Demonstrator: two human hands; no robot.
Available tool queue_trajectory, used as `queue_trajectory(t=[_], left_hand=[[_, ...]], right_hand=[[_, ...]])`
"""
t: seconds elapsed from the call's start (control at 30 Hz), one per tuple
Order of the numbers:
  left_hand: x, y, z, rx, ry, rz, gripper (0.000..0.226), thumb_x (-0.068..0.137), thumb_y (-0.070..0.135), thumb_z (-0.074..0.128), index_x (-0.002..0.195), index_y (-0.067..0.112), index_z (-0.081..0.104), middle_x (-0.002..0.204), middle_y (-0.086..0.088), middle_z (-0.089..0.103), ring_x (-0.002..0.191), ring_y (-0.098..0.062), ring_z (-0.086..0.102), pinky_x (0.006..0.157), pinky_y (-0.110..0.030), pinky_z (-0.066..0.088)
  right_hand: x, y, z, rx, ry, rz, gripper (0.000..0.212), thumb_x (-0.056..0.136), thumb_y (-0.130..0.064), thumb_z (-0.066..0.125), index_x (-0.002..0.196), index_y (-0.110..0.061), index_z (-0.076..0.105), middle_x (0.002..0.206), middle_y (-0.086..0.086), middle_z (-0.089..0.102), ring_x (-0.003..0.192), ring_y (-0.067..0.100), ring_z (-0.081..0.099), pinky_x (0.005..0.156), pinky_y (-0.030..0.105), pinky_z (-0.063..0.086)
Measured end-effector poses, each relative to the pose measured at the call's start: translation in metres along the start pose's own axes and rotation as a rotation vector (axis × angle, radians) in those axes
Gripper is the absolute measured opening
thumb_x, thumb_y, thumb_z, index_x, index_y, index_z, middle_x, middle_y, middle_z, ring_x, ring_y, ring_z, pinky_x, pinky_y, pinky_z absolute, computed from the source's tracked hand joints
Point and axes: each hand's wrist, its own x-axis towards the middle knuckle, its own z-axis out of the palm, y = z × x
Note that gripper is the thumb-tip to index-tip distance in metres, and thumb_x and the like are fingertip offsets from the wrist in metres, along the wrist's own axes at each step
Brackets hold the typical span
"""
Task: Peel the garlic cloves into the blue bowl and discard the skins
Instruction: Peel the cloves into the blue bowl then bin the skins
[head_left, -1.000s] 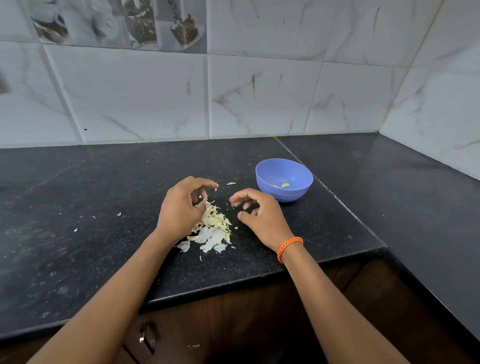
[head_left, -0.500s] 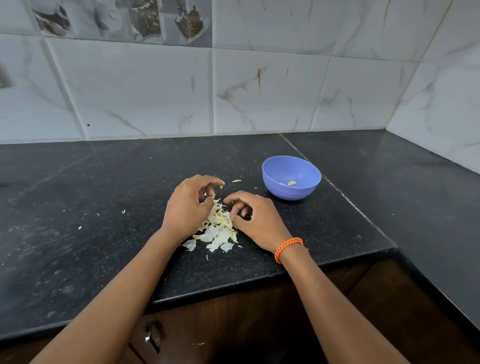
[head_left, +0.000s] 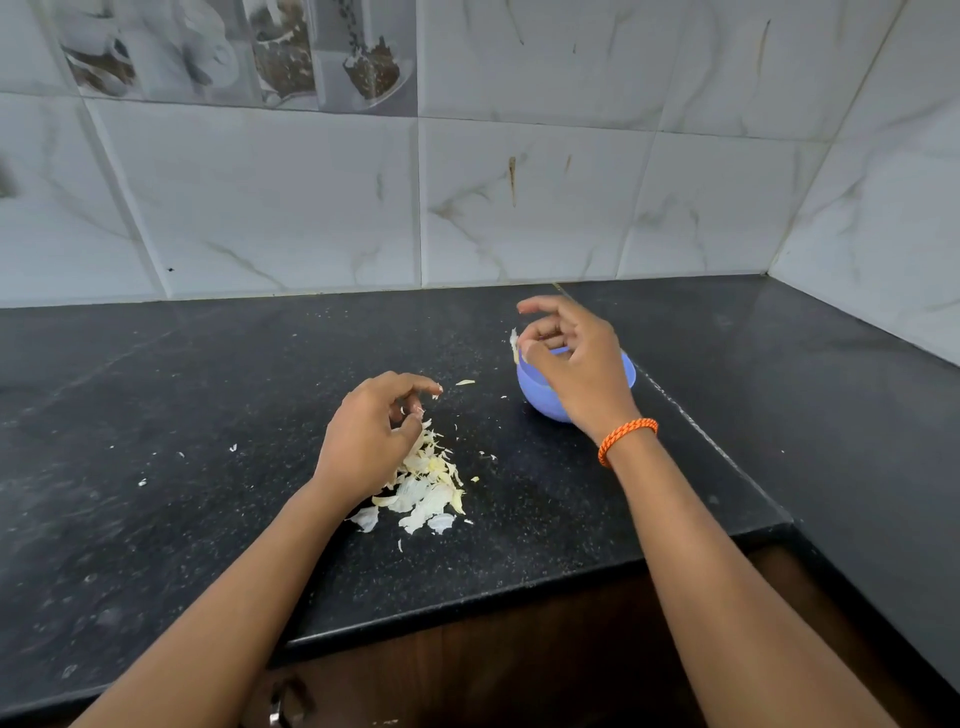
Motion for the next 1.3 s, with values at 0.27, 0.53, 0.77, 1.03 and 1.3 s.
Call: queue_trajectory(t=[0.27, 0.53, 0.77, 1.03, 1.3], left_hand=[[0.006, 0.013, 0.002, -0.396, -0.042, -0.041, 0.032, 0.106, 0.024, 0.070, 0.136, 0.033, 0.067, 0.100, 0.000, 0.077, 0.098, -0.022, 0.074, 0.095, -0.054, 0.060], [0.005, 0.014, 0.002, -0.503, -0.046, -0.064, 0.050, 0.098, 0.004, 0.075, 0.140, 0.028, 0.063, 0.091, -0.007, 0.077, 0.086, -0.048, 0.068, 0.085, -0.065, 0.058], [0.004, 0.012, 0.001, -0.442, -0.002, -0.066, 0.054, 0.093, -0.005, 0.074, 0.134, 0.030, 0.066, 0.084, -0.004, 0.073, 0.072, -0.031, 0.064, 0.074, -0.047, 0.057], [0.004, 0.012, 0.001, -0.433, -0.021, -0.023, 0.048, 0.093, -0.005, 0.074, 0.128, 0.028, 0.070, 0.094, -0.004, 0.071, 0.080, -0.029, 0.066, 0.079, -0.045, 0.057], [0.002, 0.008, 0.002, -0.408, 0.008, -0.044, 0.038, 0.096, 0.011, 0.069, 0.128, 0.031, 0.070, 0.095, 0.001, 0.073, 0.084, -0.025, 0.069, 0.087, -0.053, 0.060]], right_hand=[[-0.027, 0.003, 0.037, 0.011, -0.245, -0.013, 0.046, 0.091, 0.003, 0.071, 0.129, -0.023, 0.068, 0.100, -0.001, 0.069, 0.074, 0.016, 0.071, 0.067, 0.023, 0.054], [-0.041, -0.001, 0.053, 0.073, -0.334, -0.011, 0.067, 0.088, 0.006, 0.073, 0.143, -0.029, 0.058, 0.109, 0.000, 0.061, 0.072, 0.025, 0.071, 0.059, 0.026, 0.046], [-0.044, -0.004, 0.045, 0.055, -0.377, -0.004, 0.072, 0.088, 0.005, 0.074, 0.148, -0.030, 0.054, 0.114, 0.000, 0.060, 0.072, 0.024, 0.070, 0.061, 0.018, 0.045], [-0.042, -0.002, 0.042, 0.109, -0.305, 0.029, 0.071, 0.090, 0.002, 0.076, 0.148, -0.030, 0.053, 0.116, 0.000, 0.060, 0.078, 0.018, 0.074, 0.065, 0.018, 0.049], [-0.025, -0.002, 0.022, 0.033, -0.064, -0.025, 0.063, 0.091, 0.000, 0.075, 0.145, -0.027, 0.056, 0.116, 0.001, 0.061, 0.079, 0.014, 0.071, 0.069, 0.016, 0.049]])
